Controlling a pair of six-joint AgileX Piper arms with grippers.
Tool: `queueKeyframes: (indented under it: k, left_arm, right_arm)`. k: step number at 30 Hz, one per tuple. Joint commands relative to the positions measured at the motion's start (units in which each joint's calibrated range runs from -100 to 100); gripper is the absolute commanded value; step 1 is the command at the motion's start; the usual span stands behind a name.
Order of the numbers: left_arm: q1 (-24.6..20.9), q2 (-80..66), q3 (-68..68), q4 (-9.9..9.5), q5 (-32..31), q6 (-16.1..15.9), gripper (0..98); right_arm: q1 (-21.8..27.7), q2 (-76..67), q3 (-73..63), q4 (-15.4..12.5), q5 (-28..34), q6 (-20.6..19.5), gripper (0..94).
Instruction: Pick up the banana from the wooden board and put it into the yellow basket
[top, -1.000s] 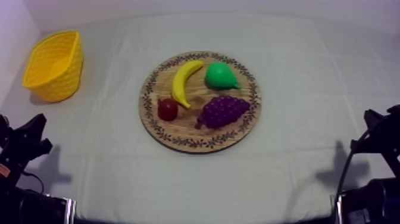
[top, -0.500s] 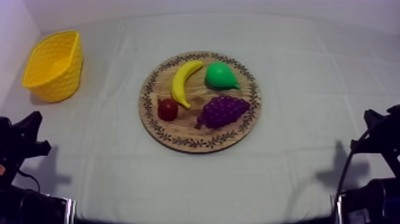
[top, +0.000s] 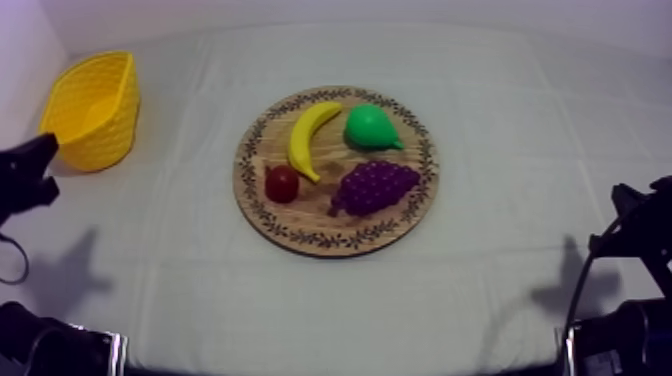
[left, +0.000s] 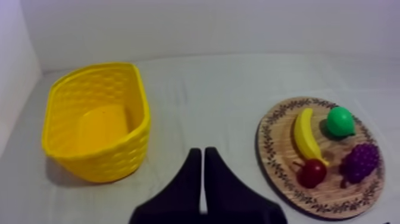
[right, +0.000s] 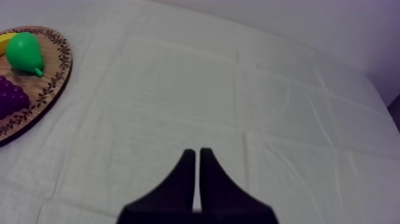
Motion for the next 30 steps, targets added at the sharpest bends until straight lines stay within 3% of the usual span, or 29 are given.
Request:
queueKeyframes:
  k: [1, 14, 25, 30]
  left_arm:
    - [2.43, 7.08, -6.51, -2.59, 0.99, 3.32, 0.0]
    - [13.83, 27.78, -29.48, -8.9, 12.69, 12.11, 0.0]
    - [20.22, 42.09, -40.49, -9.9, 14.5, 14.14, 3.9]
    - [21.55, 47.87, -44.9, -8.97, 16.52, 14.38, 4.9]
  right_arm:
    - [0.03, -0.04, -0.03, -0.02, -0.01, 0.0, 0.6]
    - [0.03, -0.04, -0.03, -0.02, -0.01, 0.0, 0.6]
    - [0.03, -0.04, -0.03, -0.02, -0.01, 0.0, 0.6]
    - [0.03, -0.04, -0.03, -0.02, -0.01, 0.0, 0.6]
